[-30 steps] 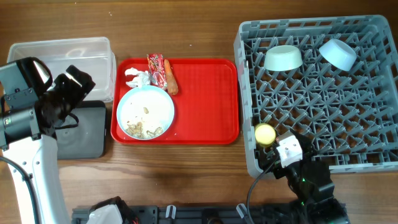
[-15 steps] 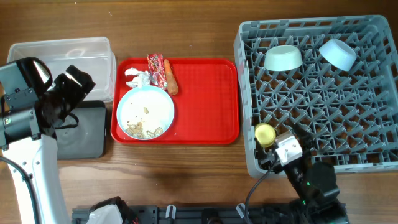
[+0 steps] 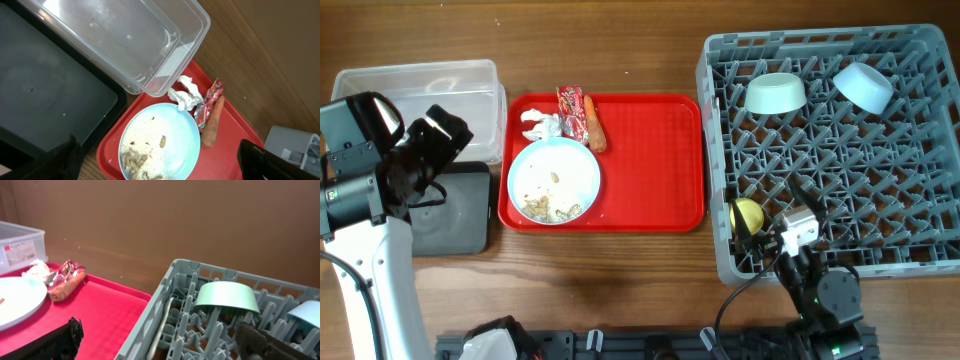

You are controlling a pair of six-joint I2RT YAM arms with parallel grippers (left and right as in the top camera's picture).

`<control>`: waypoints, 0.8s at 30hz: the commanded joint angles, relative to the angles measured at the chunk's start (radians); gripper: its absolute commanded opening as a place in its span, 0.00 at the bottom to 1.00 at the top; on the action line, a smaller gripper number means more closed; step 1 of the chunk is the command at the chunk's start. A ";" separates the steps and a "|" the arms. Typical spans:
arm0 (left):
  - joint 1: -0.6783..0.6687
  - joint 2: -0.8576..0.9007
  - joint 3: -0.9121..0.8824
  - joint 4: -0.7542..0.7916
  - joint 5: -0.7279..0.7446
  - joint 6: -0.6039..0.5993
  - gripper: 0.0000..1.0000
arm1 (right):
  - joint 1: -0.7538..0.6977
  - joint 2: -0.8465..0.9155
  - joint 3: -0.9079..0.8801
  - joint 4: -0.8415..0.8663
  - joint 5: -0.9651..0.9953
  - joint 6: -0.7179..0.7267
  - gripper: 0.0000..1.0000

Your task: Sort waste into correct bins and load items into the dishwasher rack

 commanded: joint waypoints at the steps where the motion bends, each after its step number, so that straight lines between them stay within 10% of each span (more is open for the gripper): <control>1: 0.004 -0.003 0.008 0.002 -0.006 -0.002 1.00 | -0.005 -0.008 -0.001 0.008 0.009 -0.050 1.00; 20: 0.004 -0.003 0.008 0.001 -0.032 0.008 1.00 | -0.005 -0.007 -0.001 0.005 0.008 -0.050 1.00; 24: 0.000 0.000 0.007 0.105 0.165 -0.142 1.00 | -0.005 -0.007 -0.001 0.005 0.009 -0.049 1.00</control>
